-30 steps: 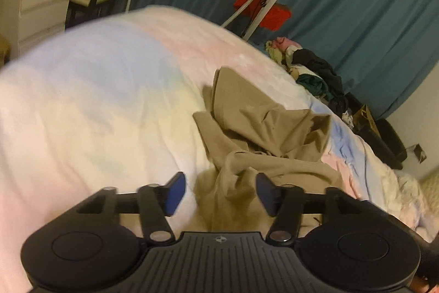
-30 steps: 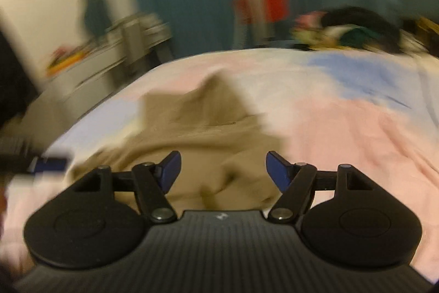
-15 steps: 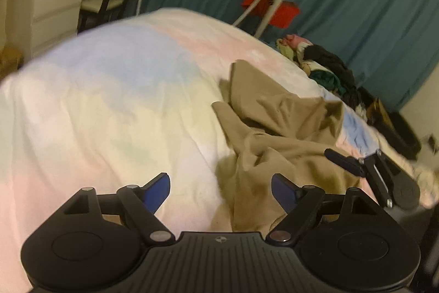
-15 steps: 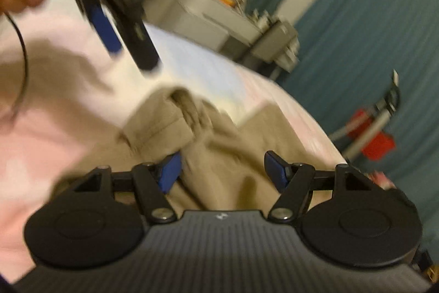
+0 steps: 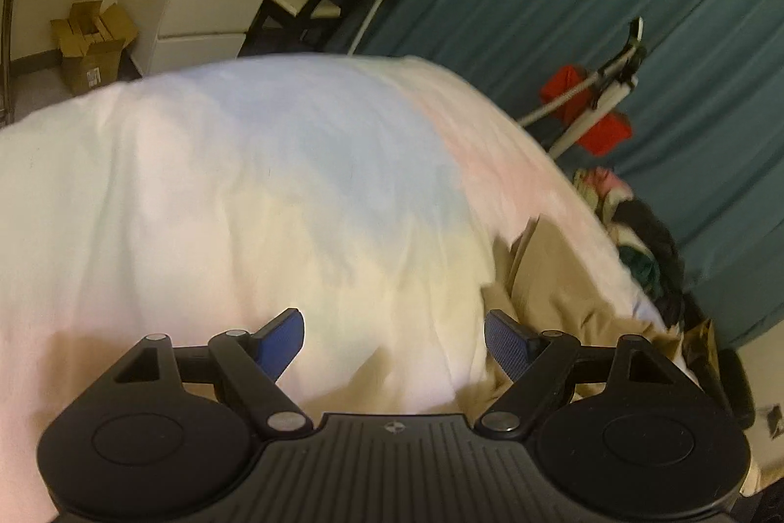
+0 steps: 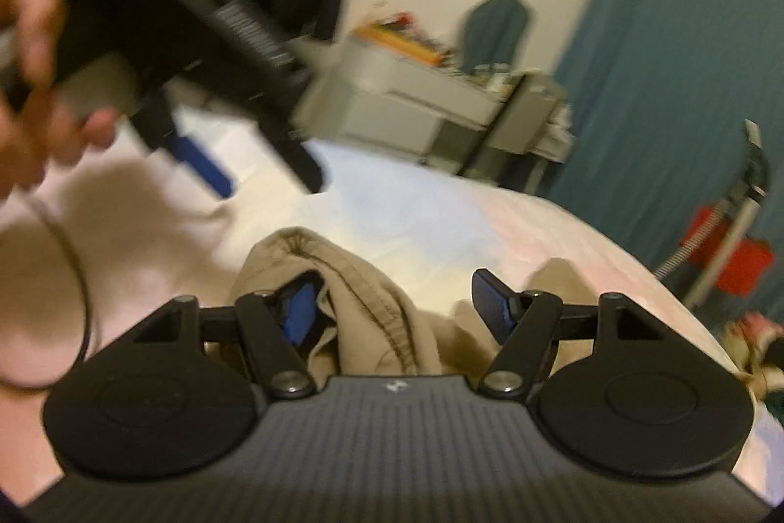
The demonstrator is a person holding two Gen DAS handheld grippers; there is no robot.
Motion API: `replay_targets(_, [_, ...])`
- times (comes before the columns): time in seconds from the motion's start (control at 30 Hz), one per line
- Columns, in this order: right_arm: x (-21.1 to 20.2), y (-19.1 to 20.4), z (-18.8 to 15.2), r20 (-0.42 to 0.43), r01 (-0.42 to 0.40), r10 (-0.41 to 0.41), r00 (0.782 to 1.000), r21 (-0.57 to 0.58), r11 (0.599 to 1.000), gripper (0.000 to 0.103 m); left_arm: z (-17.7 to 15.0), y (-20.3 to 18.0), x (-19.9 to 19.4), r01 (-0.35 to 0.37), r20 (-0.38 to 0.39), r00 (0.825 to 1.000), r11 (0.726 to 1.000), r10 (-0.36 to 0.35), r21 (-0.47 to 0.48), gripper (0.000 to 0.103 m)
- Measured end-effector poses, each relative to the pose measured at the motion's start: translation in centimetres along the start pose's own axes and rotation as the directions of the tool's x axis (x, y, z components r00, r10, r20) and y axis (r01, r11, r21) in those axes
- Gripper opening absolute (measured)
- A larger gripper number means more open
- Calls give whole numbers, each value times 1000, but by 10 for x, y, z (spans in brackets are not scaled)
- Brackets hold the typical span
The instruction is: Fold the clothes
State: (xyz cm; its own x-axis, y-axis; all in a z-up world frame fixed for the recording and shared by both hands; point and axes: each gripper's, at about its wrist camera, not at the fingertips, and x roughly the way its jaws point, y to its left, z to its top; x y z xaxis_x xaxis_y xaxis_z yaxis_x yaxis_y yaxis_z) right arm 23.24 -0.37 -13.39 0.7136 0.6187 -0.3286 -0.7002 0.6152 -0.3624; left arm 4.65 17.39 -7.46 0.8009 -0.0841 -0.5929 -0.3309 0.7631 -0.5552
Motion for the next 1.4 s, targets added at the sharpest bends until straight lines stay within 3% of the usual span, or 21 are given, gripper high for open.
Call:
replay_targets(0.1, [-16,-24,10,47,54,-61,997,127,990,69,-3,-8,-4,65,0,998,998,-65,26,83])
replay_targets(0.17, [-29,-48,20,62,91,-109,992,241,966,69,-10,-18,-6,155,-40,987,985,-153,72,83])
replay_targets(0.27, [-46,-88,34,26,95,-114,993,379,920,69,-30,-39,-10,338,-163,936,926,-312,168,89])
replay_targets(0.37, [-68,-116,33,29,87,-113,993,464,882,69,-58,-63,-17,441,-266,889,853,-372,281,90])
replay_targets(0.47, [-88,-133,24,26,105,-138,990,518,849,69,-78,-83,-15,464,-316,875,820,-366,334,90])
replay_targets(0.6, [-107,-130,10,-14,175,-197,980,524,834,69,-105,-111,-6,439,-317,886,832,-338,340,89])
replay_targets(0.67, [-112,-129,8,-24,208,-229,973,516,831,69,-119,-122,-4,398,-274,908,854,-316,335,89])
replay_targets(0.77, [-113,-132,9,-30,246,-276,961,553,796,69,-137,-125,3,331,-212,938,886,-274,324,89])
replay_targets(0.83, [-117,-137,8,-29,278,-325,945,595,754,69,-145,-121,7,266,-180,959,908,-217,323,88])
replay_targets(0.93, [-125,-145,5,-35,331,-403,915,639,695,69,-140,-108,3,230,-100,973,935,-210,272,88])
replay_targets(1.03, [-129,-146,4,-31,373,-461,887,637,674,70,-126,-101,-6,176,12,982,943,-187,284,91])
replay_targets(1.13, [-131,-144,6,-20,392,-491,871,631,669,70,-125,-97,1,177,-20,984,947,-178,268,92])
replay_targets(1.3, [-131,-126,20,13,415,-507,862,556,720,70,-135,-99,14,220,-121,974,929,-191,299,92])
replay_targets(1.4, [-132,-114,30,32,451,-537,843,503,738,68,-141,-99,29,200,-173,973,937,-155,287,92])
